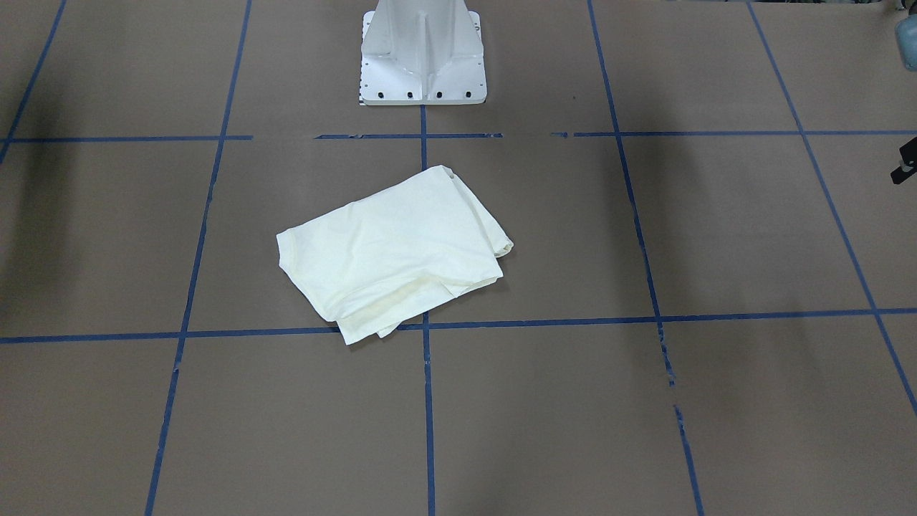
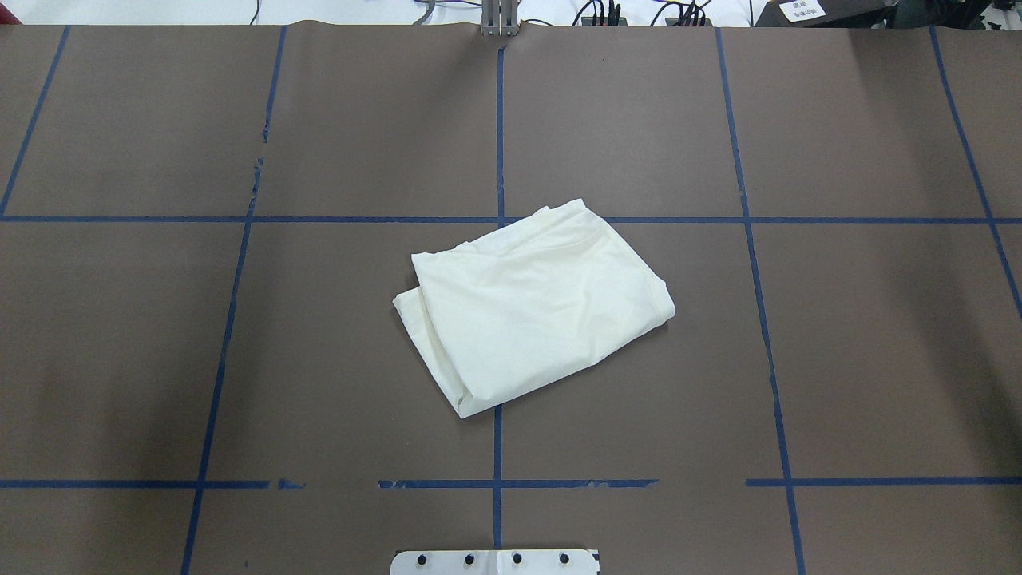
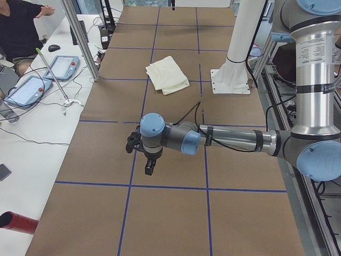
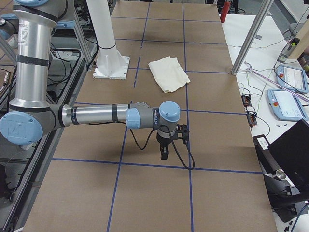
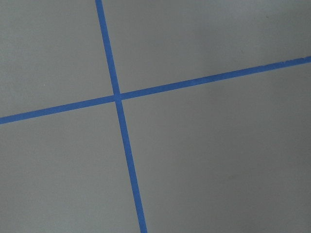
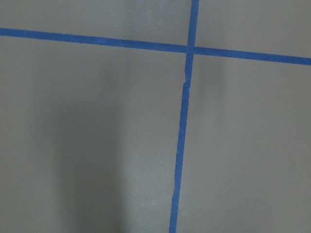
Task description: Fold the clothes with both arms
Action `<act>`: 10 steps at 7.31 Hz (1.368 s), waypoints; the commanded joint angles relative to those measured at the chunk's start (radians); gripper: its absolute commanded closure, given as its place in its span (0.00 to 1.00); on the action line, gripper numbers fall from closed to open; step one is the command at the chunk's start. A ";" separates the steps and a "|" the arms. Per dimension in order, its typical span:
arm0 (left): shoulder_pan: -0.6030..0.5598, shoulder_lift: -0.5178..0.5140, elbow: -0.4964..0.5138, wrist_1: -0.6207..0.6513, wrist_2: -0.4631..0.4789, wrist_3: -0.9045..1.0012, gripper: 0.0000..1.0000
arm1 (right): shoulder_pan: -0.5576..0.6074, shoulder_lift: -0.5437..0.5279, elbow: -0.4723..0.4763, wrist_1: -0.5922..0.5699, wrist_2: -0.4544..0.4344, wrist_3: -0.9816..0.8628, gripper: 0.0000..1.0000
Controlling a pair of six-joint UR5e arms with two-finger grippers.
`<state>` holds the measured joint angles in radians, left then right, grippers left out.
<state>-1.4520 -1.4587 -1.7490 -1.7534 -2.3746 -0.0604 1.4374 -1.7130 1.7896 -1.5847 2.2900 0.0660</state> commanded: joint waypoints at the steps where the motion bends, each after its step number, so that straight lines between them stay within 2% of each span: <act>1: -0.001 0.000 -0.004 0.000 0.000 -0.001 0.00 | 0.000 0.001 -0.001 0.000 0.002 0.000 0.00; 6: -0.001 0.005 0.034 -0.014 -0.002 0.007 0.00 | 0.000 0.004 -0.013 0.002 0.009 0.003 0.00; 10: -0.031 0.005 0.014 0.021 -0.044 0.005 0.00 | 0.015 0.016 -0.088 0.009 0.013 -0.104 0.00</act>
<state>-1.4725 -1.4536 -1.7287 -1.7493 -2.4018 -0.0545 1.4417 -1.7006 1.7217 -1.5769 2.3014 0.0082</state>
